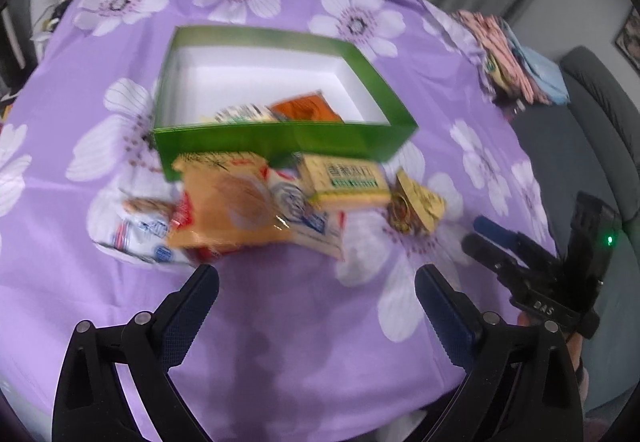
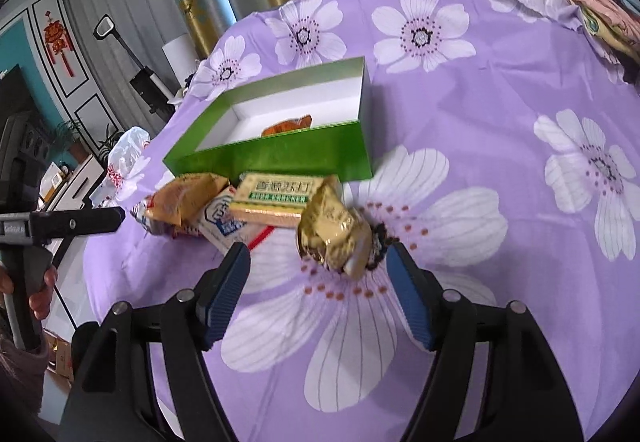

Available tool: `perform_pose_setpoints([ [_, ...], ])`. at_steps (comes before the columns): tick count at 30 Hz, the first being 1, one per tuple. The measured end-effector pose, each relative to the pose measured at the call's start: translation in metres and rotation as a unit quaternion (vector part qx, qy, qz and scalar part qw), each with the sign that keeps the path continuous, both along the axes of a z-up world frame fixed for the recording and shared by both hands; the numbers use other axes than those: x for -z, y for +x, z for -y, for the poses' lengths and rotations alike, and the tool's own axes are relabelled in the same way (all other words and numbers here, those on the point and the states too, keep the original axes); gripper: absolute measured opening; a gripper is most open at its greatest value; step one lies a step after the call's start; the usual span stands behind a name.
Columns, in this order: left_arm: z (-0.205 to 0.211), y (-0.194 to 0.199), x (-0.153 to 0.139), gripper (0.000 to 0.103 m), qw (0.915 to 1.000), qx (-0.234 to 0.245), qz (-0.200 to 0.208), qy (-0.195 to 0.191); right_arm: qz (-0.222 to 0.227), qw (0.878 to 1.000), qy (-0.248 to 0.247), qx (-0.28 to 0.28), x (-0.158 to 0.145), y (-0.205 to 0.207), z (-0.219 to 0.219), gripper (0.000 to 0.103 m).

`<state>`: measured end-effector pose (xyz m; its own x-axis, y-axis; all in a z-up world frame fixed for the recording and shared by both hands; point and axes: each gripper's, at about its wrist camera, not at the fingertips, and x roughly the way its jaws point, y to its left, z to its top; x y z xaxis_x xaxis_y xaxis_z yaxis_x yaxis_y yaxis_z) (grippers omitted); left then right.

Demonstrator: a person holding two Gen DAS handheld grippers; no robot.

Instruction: Organize snacks

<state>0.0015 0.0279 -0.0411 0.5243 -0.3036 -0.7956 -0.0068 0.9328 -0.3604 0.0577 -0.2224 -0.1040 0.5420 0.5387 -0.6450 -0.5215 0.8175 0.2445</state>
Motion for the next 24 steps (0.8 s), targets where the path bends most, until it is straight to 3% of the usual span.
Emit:
perform_pose_setpoints([
  [8, 0.030, 0.006, 0.007, 0.098, 0.9969, 0.042, -0.007, -0.066, 0.001, 1.000, -0.005, -0.009, 0.010, -0.002, 0.004, 0.071],
  [15, 0.052, 0.022, 0.018, 0.098, 0.9941, 0.076, -0.045, -0.063, -0.003, 1.000, 0.002, -0.010, 0.019, 0.000, 0.010, 0.071],
  [21, 0.090, 0.034, 0.010, 0.098, 0.9887, 0.146, -0.033, -0.011, -0.012, 1.000, 0.007, -0.014, 0.027, 0.006, 0.011, 0.071],
  [24, 0.095, 0.047, 0.014, 0.098, 0.9896, 0.137, -0.044, 0.001, -0.015, 1.000, 0.008, -0.018, 0.029, 0.009, 0.009, 0.071],
])
